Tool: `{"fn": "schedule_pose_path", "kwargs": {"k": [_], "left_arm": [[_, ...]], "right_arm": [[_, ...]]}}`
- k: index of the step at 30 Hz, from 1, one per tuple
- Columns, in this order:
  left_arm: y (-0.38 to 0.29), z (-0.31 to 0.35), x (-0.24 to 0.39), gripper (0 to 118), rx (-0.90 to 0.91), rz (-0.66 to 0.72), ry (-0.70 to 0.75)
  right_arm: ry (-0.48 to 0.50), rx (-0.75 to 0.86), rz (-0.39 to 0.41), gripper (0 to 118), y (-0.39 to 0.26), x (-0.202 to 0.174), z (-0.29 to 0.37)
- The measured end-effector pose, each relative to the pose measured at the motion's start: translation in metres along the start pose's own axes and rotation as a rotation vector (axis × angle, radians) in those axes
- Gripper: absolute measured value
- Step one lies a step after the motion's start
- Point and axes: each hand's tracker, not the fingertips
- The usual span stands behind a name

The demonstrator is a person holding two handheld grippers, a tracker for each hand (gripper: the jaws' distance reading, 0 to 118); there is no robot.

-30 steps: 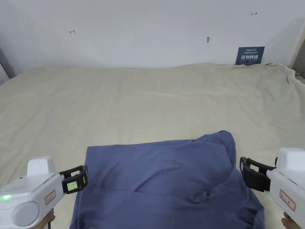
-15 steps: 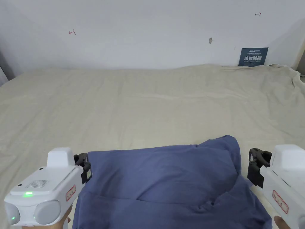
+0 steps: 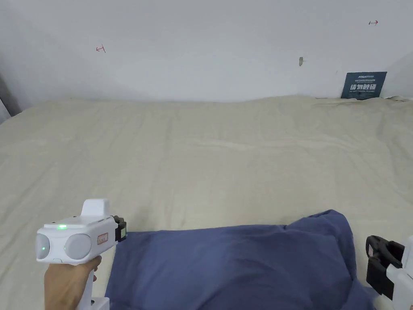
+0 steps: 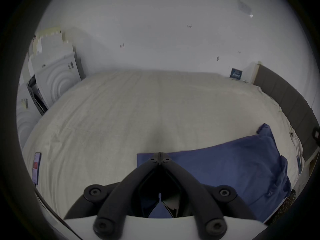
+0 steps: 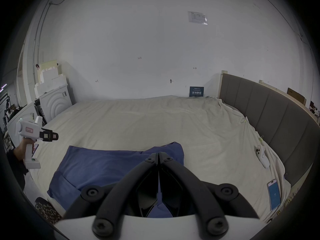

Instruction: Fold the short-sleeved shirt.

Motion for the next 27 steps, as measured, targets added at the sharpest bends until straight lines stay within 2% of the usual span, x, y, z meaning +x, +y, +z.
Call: {"fn": "schedule_pose_path", "kwargs": {"k": [2,3,6,7,8,15,16,18,21,22,27], "left_arm": [[0.007,-0.025,-0.011,3,-0.029,0.029,0.014],[0.011,-0.037,-0.015,9,-0.07,0.04,0.015],[0.016,-0.068,-0.022,65,-0.161,0.025,0.044],[0.016,-0.078,-0.024,77,-0.186,0.02,0.046],[0.015,-0.086,-0.026,79,-0.204,0.021,0.048],[0.004,-0.125,-0.025,76,-0.287,0.043,0.027],[0.002,-0.129,-0.022,66,-0.294,0.026,0.031],[-0.002,-0.132,-0.017,58,-0.317,0.002,0.028],[-0.001,-0.123,-0.012,14,-0.287,-0.006,0.021],[-0.001,-0.121,-0.01,4,-0.28,-0.031,0.019],[0.002,-0.11,-0.005,1,-0.276,-0.045,-0.017]], "right_arm": [[-0.016,-0.017,0.004,0,-0.001,0.003,-0.011],[-0.02,-0.025,-0.001,0,-0.002,0.005,-0.015],[-0.036,-0.044,-0.008,0,-0.004,0.009,-0.028],[-0.043,-0.051,-0.009,0,-0.003,0.006,-0.03],[-0.047,-0.055,-0.009,0,-0.003,0.006,-0.034],[-0.058,-0.087,-0.006,0,-0.005,0.002,-0.05],[-0.059,-0.092,-0.003,0,-0.005,0.002,-0.051],[-0.057,-0.102,0.0,0,-0.006,0.002,-0.053],[-0.049,-0.109,-0.007,0,-0.006,0.002,-0.054],[-0.046,-0.113,-0.009,0,-0.005,0.003,-0.056],[-0.009,-0.148,-0.027,0,0.004,0.015,-0.085]]}}
